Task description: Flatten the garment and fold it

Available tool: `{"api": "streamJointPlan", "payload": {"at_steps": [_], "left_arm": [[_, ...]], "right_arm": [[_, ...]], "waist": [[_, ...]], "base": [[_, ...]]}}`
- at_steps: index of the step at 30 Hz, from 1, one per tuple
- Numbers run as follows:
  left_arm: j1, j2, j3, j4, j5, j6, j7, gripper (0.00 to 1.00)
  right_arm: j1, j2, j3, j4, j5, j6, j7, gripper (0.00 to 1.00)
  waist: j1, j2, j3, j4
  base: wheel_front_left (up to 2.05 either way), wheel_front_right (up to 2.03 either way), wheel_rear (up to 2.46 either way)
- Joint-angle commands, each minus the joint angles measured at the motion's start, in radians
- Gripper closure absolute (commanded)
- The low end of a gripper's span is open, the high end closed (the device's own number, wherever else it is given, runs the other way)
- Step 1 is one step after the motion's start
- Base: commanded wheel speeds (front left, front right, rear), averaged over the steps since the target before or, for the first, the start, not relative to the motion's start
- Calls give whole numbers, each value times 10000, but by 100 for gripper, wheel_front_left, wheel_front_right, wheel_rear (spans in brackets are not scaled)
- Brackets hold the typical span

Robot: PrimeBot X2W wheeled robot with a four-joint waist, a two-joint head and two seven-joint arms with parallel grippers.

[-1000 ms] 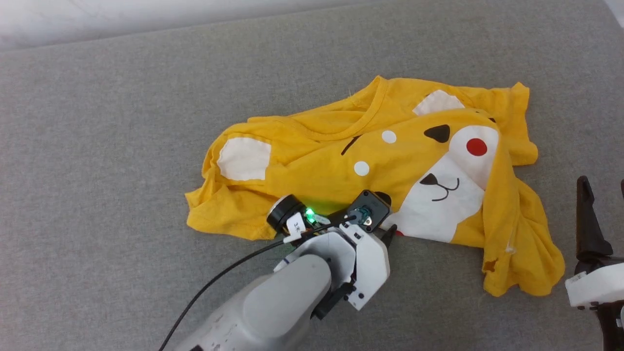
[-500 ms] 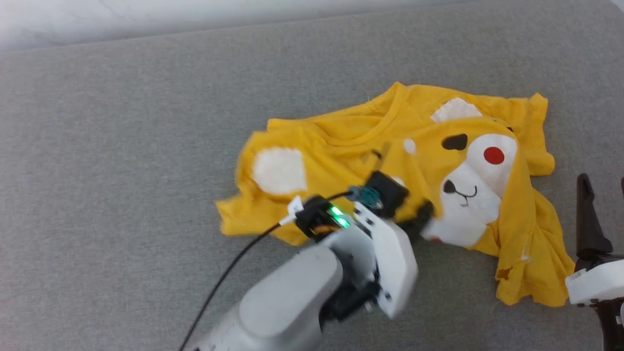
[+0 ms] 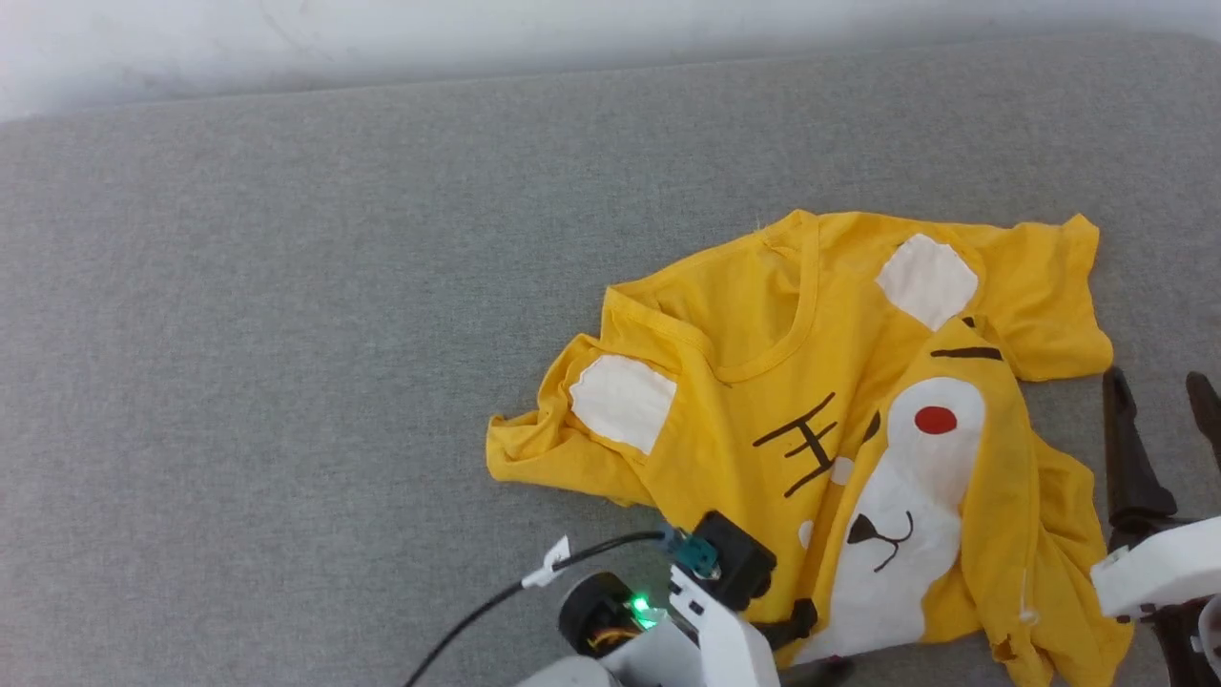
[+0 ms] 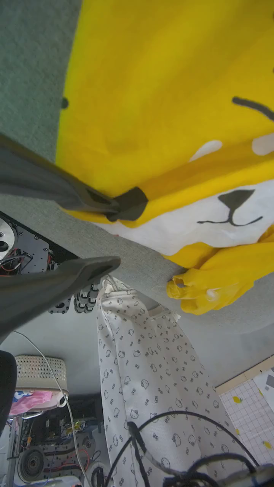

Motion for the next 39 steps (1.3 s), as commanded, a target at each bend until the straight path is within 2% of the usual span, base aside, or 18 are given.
{"api": "streamJointPlan", "payload": {"at_steps": [1,5,8,10,12,17,22,29,31,33,39], "left_arm": [[150,-92,45,-61,-81,85,-142,0],[232,-276,712,-292,-81,428,-1094,0],[0,-60,1676,-567,265,1002,-2038,0],[-189,230,2323,-652,718,1534,-2673,0],[-277,610,2658,-697,1095,1867,-2945,0],[-374,1660,2693,-484,2165,2359,-2910,0],[-497,1992,2490,224,2621,2486,-2706,0],[-1014,1937,2171,1298,2547,1974,-2211,0],[-1152,1865,2162,1623,2469,1895,-2113,100],[-1321,1866,2163,1865,2469,1851,-2036,100],[-2260,2022,2740,1690,2727,2163,-2521,100]], "right_arm": [[92,28,12,-52,-46,-9,55,0],[183,28,66,-59,-69,-9,149,0],[215,28,92,-93,-76,-9,183,0],[235,28,124,-95,-66,-9,190,0],[267,28,175,-74,-18,-9,181,0],[358,28,231,-34,47,-9,128,0],[219,28,256,-3,80,-9,75,0],[-14,28,292,36,76,-9,47,0],[-64,28,297,54,62,-9,41,0],[-103,28,287,53,42,-9,42,0],[-159,28,184,-12,11,-9,28,0]], "waist": [[1,0,-74,64],[1,0,-268,163],[1,0,-359,199],[1,0,-389,192],[1,0,-392,167],[1,0,-238,92],[1,0,31,0],[1,0,446,-79],[1,0,505,-111],[1,0,536,-148],[1,0,673,-206]], "base": [[0,0,0],[0,0,0],[0,0,0],[0,0,0],[0,0,0],[0,0,0],[0,0,0],[0,0,0],[0,0,0],[0,0,0],[0,0,0]]}}
